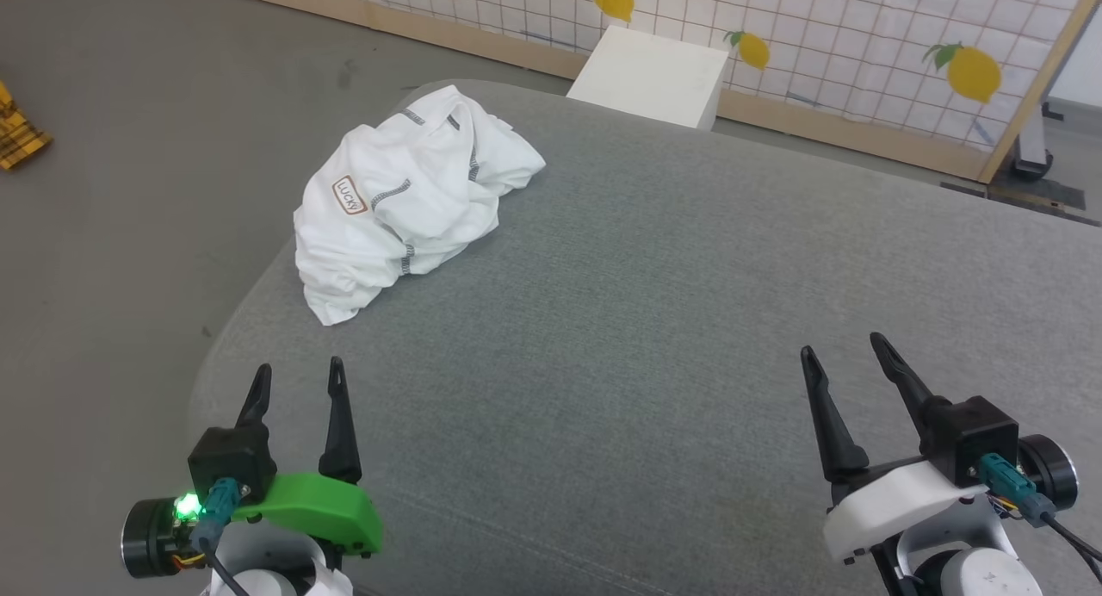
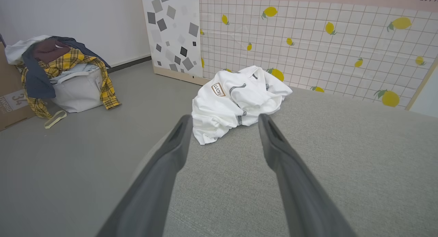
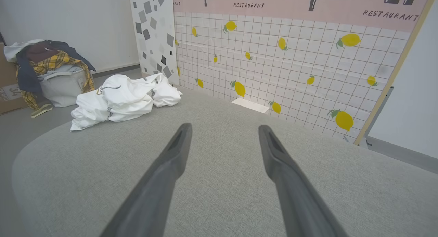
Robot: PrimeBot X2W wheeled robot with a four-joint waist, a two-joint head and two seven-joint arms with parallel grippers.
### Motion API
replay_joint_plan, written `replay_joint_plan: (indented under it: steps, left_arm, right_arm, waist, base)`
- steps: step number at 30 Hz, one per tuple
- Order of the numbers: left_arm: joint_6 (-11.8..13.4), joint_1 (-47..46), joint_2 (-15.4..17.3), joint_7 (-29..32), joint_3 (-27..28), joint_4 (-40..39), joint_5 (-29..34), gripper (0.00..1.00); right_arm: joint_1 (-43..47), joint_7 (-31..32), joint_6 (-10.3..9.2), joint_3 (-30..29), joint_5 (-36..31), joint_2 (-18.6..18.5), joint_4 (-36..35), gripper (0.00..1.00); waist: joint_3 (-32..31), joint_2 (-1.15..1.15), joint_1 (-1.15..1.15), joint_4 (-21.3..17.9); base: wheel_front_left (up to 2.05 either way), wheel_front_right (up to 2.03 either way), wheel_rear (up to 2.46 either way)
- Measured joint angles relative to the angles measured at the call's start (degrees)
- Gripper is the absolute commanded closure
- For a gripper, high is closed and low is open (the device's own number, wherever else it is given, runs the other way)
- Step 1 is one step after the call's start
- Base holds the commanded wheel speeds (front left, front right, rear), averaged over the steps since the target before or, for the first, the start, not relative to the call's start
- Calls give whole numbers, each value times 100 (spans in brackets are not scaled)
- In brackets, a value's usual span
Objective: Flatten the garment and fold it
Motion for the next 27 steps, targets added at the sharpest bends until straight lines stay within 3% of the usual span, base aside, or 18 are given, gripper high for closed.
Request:
replay_joint_plan:
  steps: [27]
  left_arm:
    - [205,119,77,-302,-67,77,-259,0]
  right_arm:
    - [-12,-236,0,47,103,0,35,0]
  waist:
    - [2,0,0,674]
  base:
    - [0,0,0]
